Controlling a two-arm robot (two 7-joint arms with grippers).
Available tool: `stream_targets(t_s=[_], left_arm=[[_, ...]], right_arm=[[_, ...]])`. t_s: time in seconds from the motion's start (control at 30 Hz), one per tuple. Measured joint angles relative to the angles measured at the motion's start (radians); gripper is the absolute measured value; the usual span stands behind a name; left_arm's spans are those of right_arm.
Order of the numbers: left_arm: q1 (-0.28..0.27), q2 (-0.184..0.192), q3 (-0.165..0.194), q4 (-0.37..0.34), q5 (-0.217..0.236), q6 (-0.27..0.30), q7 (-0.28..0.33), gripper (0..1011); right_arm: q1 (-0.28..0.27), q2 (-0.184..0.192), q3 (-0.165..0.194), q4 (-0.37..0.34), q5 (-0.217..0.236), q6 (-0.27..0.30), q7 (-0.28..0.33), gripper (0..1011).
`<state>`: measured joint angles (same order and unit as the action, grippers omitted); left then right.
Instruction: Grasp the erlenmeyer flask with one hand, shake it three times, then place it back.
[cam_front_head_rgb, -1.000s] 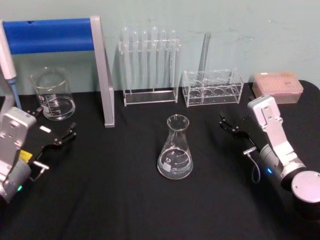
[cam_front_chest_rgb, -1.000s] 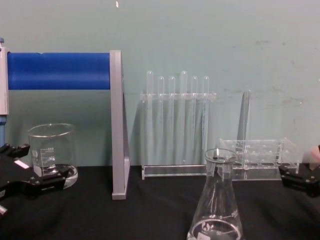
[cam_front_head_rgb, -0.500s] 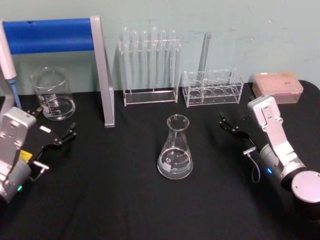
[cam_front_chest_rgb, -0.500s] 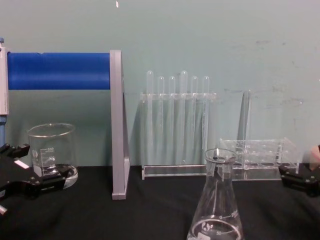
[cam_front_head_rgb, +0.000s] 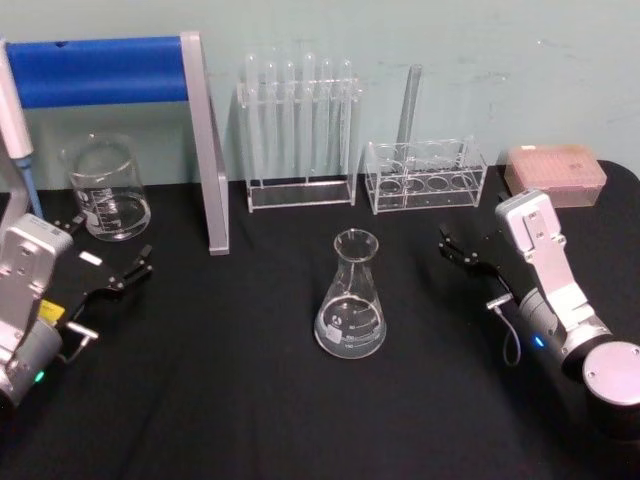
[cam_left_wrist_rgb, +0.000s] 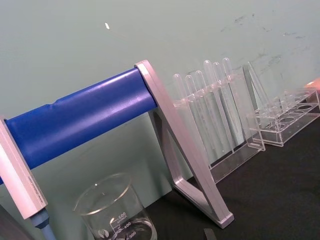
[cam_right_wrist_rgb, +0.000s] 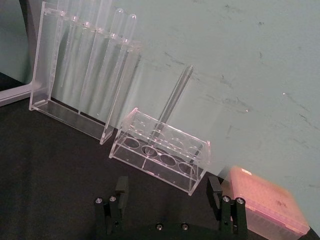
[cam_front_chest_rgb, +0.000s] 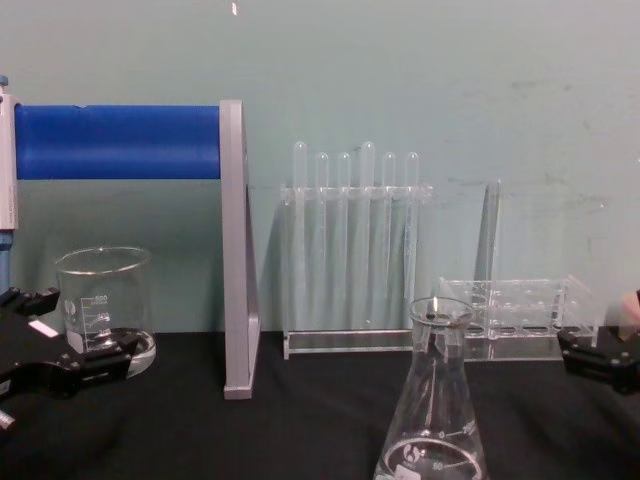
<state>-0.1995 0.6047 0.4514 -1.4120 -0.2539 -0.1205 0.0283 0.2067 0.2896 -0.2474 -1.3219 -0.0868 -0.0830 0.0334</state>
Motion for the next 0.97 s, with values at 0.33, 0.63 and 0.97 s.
stream_targets(t_s=[0.33, 0.63, 0.97], left_arm=[[0.000, 0.000, 0.000, 0.000, 0.000, 0.000, 0.000, 1001], [0.000, 0.000, 0.000, 0.000, 0.000, 0.000, 0.000, 1001], [0.000, 0.000, 0.000, 0.000, 0.000, 0.000, 0.000, 1001]], right_arm=[[0.000, 0.000, 0.000, 0.000, 0.000, 0.000, 0.000, 1000], [0.000, 0.000, 0.000, 0.000, 0.000, 0.000, 0.000, 1000], [0.000, 0.000, 0.000, 0.000, 0.000, 0.000, 0.000, 1000]])
